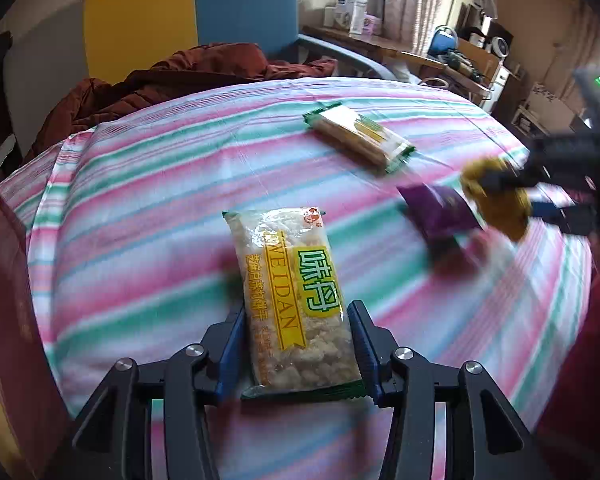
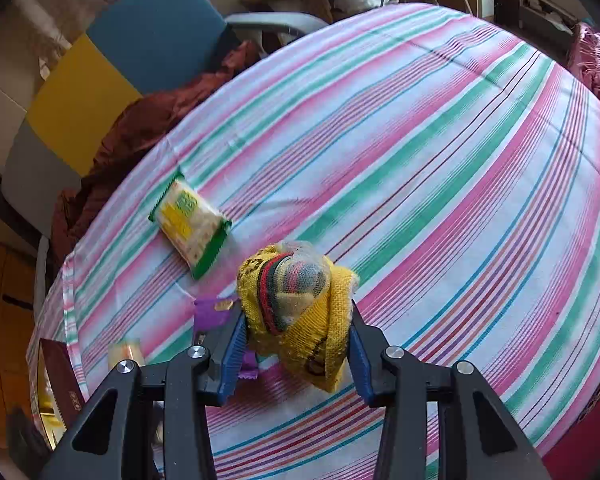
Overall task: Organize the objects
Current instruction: 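Grasp a WEIDAN snack packet with the left tool while the right tool grasps the yellow plush toy, then carry the WEIDAN packet and plush toy into the gold tray and open both tools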
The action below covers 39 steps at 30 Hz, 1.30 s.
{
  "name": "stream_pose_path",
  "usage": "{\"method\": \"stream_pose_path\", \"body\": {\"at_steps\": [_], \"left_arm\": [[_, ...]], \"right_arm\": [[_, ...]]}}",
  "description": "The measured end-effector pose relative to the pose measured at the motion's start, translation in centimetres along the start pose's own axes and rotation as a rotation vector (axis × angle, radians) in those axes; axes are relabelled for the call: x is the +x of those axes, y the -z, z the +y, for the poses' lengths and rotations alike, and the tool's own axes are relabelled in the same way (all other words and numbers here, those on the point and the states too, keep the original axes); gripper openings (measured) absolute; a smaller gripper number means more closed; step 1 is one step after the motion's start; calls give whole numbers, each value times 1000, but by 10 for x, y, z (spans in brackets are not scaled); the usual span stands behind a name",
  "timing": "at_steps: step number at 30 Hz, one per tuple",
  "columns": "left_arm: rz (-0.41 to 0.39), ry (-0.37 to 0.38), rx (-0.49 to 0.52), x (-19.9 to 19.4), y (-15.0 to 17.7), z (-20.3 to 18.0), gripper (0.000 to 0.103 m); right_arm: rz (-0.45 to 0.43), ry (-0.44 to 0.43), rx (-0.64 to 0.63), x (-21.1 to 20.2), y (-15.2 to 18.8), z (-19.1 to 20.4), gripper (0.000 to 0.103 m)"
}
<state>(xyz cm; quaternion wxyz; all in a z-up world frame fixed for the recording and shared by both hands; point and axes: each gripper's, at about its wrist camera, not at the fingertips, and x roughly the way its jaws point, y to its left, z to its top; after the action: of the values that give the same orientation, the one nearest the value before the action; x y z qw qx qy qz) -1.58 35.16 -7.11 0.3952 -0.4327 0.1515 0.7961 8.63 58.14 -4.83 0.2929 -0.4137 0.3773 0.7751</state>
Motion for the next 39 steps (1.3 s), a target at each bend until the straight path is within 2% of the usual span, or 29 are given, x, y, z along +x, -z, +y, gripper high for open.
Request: {"method": "stream_pose_path", "body": {"at_steps": [5,9,15,21,32,34,39], "left_arm": [[-39,14,26,-16,25,-4,50],[-61,17,36,-16,27,-4,50],[-87,6,55,-16,29,-6,50],[-98,-5,64,-16,31,-7,50],[-75,-23,39,-19,30,-9,49],[-72,-16,36,-25,30,-12,49],[-125,-15,52,-54,28,-20,49]], "right_arm": [[-60,-37,-31,-14,0,6,45],[-98,-119,-96,-23,2,24,45],[-151,-182,-218,-35,9,53,45],[-126,-152,-326,-29,18,73,45],[-130,-136,-365,-27,21,77,45],[-128,-139,-370,-26,21,77,45],[-123,-156,-398,-27,25,83,45]]}}
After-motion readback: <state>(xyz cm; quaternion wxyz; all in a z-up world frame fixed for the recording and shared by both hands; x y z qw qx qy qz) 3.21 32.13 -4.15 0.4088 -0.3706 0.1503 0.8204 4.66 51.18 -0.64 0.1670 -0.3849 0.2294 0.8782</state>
